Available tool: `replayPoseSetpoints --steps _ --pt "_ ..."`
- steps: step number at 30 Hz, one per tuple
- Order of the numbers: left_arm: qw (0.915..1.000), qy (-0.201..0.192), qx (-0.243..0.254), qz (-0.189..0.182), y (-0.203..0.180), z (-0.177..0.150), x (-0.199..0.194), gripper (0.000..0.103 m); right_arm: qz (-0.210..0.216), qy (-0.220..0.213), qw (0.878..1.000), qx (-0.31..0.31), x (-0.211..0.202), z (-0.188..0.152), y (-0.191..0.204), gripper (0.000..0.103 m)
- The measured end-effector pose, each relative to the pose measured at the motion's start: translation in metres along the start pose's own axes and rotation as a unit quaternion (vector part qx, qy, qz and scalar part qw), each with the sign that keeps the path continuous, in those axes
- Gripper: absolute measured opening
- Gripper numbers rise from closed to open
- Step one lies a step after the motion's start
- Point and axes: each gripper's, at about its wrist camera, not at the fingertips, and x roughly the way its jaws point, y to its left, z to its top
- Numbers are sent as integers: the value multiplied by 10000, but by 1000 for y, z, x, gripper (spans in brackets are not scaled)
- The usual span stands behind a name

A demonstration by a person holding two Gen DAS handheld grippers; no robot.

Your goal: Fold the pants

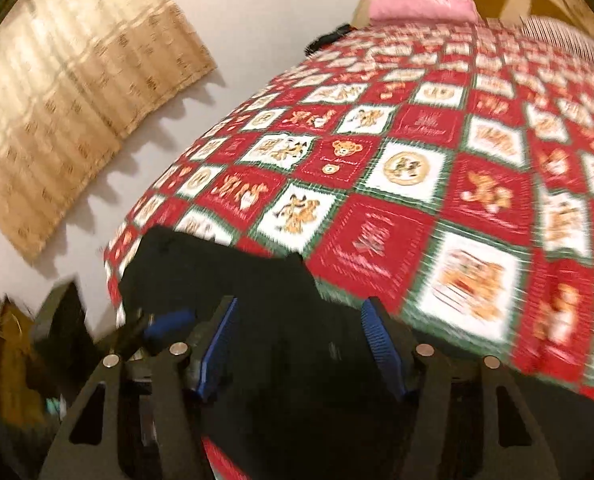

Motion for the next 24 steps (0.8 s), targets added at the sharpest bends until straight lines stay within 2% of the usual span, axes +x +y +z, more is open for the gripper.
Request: replayPoseSetpoints --steps 1,4,6,7,8,10,11,14,16,18,21,23,24 --pt "10000 0 14 -28 0 0 0 89 55 73 9998 157 13 6 -1 57" --pt "10000 -3 42 -77 0 -1 1 92 216 289 9980 509 39 17 -7 53" --pt "9999 1 91 -107 -2 -1 2 94 361 619 9946 755 58 19 -12 51" --pt "9999 3 129 -107 -3 -1 2 95 377 737 9927 874 66 19 -14 40" --pt "9998 2 144 -106 -3 -2 3 96 360 802 9920 910 71 17 -15 19" --pt "9998 0 172 -123 -4 -2 3 97 443 697 9922 929 67 18 -13 8" --pt "9997 -1 189 -130 -4 -2 3 98 525 603 9921 971 62 19 -13 6" --pt "9996 -15 223 -148 -5 -3 4 100 335 345 9950 881 57 26 -12 5" --pt "9995 -18 305 -108 -8 -4 6 100 17 543 9943 918 71 26 -19 5" --pt "9993 -10 356 -65 -9 -5 5 100 92 574 9944 877 81 24 -22 5" --pt "9995 -18 294 -85 -5 -5 -3 100 161 396 9954 852 68 25 -17 8" --pt "9997 -90 237 73 2 -3 -13 100 134 233 9969 734 48 24 -14 25" --pt "9994 -217 182 202 11 -1 -22 100 119 102 9980 612 32 22 -11 29"
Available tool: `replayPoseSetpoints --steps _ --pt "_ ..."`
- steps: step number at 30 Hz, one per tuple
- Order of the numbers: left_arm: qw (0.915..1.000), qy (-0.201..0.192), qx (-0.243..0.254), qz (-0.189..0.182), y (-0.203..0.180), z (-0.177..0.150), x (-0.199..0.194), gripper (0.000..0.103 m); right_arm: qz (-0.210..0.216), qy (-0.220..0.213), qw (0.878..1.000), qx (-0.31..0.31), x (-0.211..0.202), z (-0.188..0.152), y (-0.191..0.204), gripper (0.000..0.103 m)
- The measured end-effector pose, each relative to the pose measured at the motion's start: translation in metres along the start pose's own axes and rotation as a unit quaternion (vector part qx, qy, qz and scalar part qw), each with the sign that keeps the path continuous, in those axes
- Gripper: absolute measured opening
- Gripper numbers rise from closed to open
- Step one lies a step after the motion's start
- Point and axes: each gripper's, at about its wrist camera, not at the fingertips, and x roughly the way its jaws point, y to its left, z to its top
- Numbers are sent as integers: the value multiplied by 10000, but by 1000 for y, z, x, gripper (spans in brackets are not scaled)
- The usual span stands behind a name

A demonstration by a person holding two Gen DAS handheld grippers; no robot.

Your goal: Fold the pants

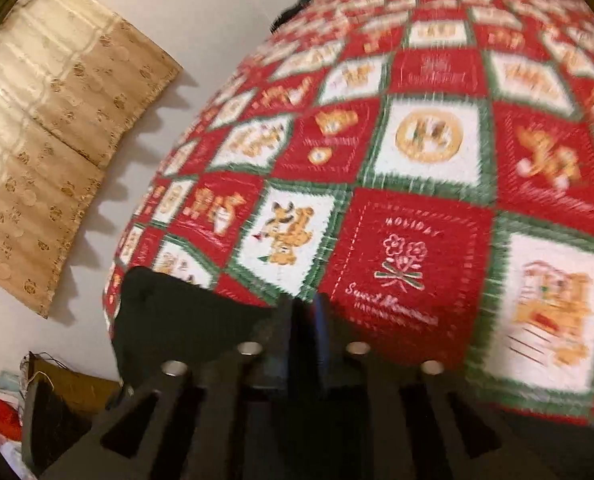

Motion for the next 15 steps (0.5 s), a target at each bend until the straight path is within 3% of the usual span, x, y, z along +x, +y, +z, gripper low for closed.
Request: replayPoseSetpoints --steps 3,5,8,13,15 --pt "9978 -290 -182 559 40 6 -26 100 -119 -282 9987 -398 -43 -16 10 33" --pt "9947 -330 -296 925 65 8 -34 101 -164 -348 9977 -567 -64 -35 14 41" --pt "9880 -282 -578 1404 106 8 -42 101 -298 -298 9950 -902 -78 -70 22 43" --pt "9832 -107 -962 1546 141 -4 -36 100 -695 69 9889 -1311 -59 -117 23 43" --pt "9817 6 -1044 1595 144 -8 -31 100 -792 -11 9875 -1360 -53 -128 21 43"
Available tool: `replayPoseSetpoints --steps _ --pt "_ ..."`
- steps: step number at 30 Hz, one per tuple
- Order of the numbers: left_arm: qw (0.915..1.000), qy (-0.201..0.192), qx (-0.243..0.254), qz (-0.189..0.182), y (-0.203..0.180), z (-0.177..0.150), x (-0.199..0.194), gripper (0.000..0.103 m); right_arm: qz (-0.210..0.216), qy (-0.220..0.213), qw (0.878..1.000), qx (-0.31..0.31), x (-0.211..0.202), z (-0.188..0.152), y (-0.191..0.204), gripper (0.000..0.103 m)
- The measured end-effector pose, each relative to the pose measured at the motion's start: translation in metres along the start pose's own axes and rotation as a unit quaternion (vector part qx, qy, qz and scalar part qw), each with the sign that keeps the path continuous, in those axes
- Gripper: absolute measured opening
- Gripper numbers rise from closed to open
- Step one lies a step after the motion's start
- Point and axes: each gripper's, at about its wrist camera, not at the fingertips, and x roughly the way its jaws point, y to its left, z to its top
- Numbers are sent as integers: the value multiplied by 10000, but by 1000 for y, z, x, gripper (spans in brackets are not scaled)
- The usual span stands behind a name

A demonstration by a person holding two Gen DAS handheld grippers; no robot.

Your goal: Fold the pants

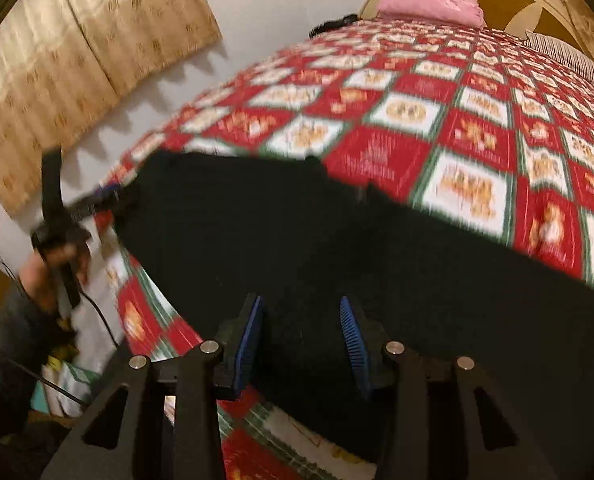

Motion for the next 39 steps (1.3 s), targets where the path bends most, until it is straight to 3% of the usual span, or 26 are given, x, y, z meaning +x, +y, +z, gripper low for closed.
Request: replayPoseSetpoints --steps 9,12,13,14,16,20,24,27,28,29,31,39 --pt "9996 184 134 -149 -3 3 21 99 -34 -328 9994 69 -10 -9 0 43" --pt "9988 291 232 -322 -9 6 16 79 -96 -409 9991 60 -15 -12 2 43" --pt "9980 338 281 -461 -13 6 13 60 -111 -436 9990 67 -16 -13 2 44" --pt "9972 394 327 -538 -18 6 11 53 -96 -485 9987 94 -18 -15 3 44" --pt "9972 443 419 -432 -20 8 16 53 -28 -542 9984 143 -19 -15 4 44" --pt "9981 431 182 -391 -16 10 23 67 -29 -618 9980 96 -25 -14 11 44" --pt "9979 466 196 -400 -17 11 26 65 -34 -727 9973 41 -38 -18 15 44" --pt "9955 551 -111 -761 -7 15 22 41 -52 -818 9966 59 -51 -22 15 44" --pt "9931 599 -262 -978 -4 16 19 23 -65 -846 9964 66 -55 -24 14 44" --pt "9892 649 -463 -1233 0 17 17 21 -84 -884 9960 81 -60 -26 13 44" --pt "9870 582 -661 -1347 1 17 7 21 -113 -948 9954 107 -68 -30 11 45" --pt "9818 25 -501 -1834 -45 40 -63 20 -321 -1115 9931 183 -94 -43 -6 47"
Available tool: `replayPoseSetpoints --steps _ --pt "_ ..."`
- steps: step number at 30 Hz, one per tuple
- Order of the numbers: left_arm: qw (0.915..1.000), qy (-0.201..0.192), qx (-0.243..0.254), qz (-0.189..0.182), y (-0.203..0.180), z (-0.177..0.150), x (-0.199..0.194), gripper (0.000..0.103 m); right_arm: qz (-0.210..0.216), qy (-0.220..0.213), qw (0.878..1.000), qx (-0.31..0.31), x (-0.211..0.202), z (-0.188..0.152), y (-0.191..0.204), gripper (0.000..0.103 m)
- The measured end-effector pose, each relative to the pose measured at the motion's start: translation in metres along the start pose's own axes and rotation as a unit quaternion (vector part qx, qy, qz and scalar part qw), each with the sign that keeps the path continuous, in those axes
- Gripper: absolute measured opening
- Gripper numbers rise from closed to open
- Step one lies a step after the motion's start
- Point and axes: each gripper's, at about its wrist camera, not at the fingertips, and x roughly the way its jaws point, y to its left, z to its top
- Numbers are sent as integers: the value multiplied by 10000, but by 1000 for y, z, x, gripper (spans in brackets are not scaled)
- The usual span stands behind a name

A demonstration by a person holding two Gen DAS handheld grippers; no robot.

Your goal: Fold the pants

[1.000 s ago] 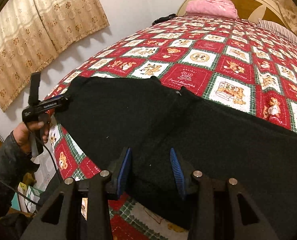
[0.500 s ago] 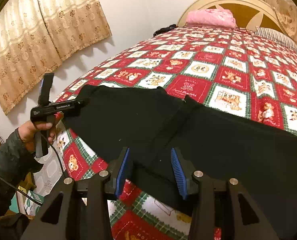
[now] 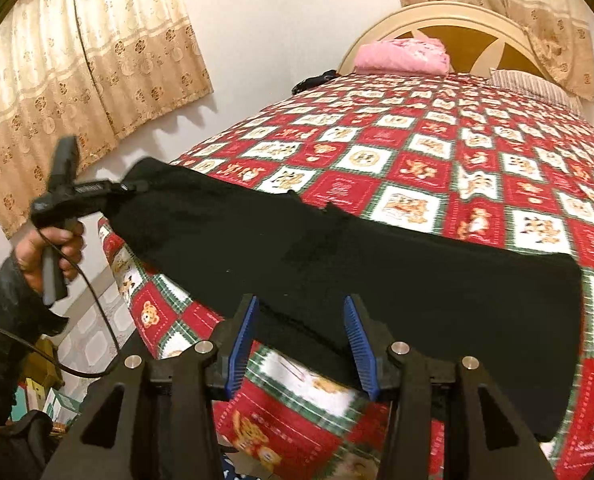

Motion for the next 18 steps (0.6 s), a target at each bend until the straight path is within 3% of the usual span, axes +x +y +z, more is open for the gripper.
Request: replayPoseSetpoints --steps 8,14,18 --pt "9951 -234 617 -735 -99 23 -11 20 -253 -277 9991 215 -33 -7 -30 48" --pt "9856 41 1172 -1216 -172 19 16 20 -497 -491 9959 577 -59 -14 -66 49" --pt "9796 327 1477 -1325 -209 8 42 20 -737 -535 9924 824 -69 -23 -90 50"
